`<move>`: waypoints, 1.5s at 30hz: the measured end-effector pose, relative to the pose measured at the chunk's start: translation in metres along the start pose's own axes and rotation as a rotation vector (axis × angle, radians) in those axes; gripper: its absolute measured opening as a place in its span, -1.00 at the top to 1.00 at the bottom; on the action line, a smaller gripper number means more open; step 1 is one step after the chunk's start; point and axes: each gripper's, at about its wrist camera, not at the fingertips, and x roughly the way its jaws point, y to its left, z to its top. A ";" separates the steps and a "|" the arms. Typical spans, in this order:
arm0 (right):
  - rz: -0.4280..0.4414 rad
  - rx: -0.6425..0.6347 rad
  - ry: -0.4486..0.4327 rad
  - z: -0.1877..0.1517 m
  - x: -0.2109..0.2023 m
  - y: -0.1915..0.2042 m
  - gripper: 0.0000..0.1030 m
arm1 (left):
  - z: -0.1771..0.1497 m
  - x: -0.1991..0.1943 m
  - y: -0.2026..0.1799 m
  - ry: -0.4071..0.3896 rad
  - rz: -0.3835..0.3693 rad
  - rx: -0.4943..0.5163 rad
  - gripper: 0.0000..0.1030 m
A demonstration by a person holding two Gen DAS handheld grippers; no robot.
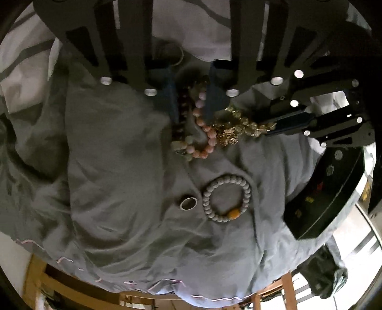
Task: Organize jewelry
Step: 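Grasp the gold chain bracelet with the left tool while the right tool grasps the peach bead bracelet, then carry the gold chain with the left tool while the right tool carries the peach bracelet to the box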
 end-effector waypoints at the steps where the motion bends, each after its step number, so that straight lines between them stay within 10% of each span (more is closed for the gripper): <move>1: 0.007 0.009 -0.008 0.000 -0.001 -0.001 0.87 | 0.000 -0.002 0.000 -0.006 0.000 -0.003 0.79; 8: 0.075 0.047 -0.141 0.011 -0.030 -0.006 0.90 | 0.006 -0.026 0.007 -0.098 -0.029 -0.039 0.80; 16: 0.151 0.038 -0.066 0.009 -0.017 -0.002 0.81 | 0.017 -0.050 0.023 -0.186 -0.012 -0.095 0.80; 21: 0.146 -0.056 -0.009 0.002 -0.004 0.018 -0.17 | 0.019 -0.066 0.042 -0.235 0.005 -0.164 0.80; 23: 0.115 -0.089 0.010 -0.002 0.003 0.024 -0.07 | 0.019 -0.068 0.045 -0.235 0.003 -0.177 0.80; 27: 0.063 -0.135 0.024 -0.005 0.009 0.031 0.83 | 0.021 -0.069 0.042 -0.238 0.015 -0.165 0.80; 45: 0.104 -0.041 -0.264 0.014 -0.052 0.019 0.83 | 0.020 -0.082 0.045 -0.234 -0.013 -0.131 0.78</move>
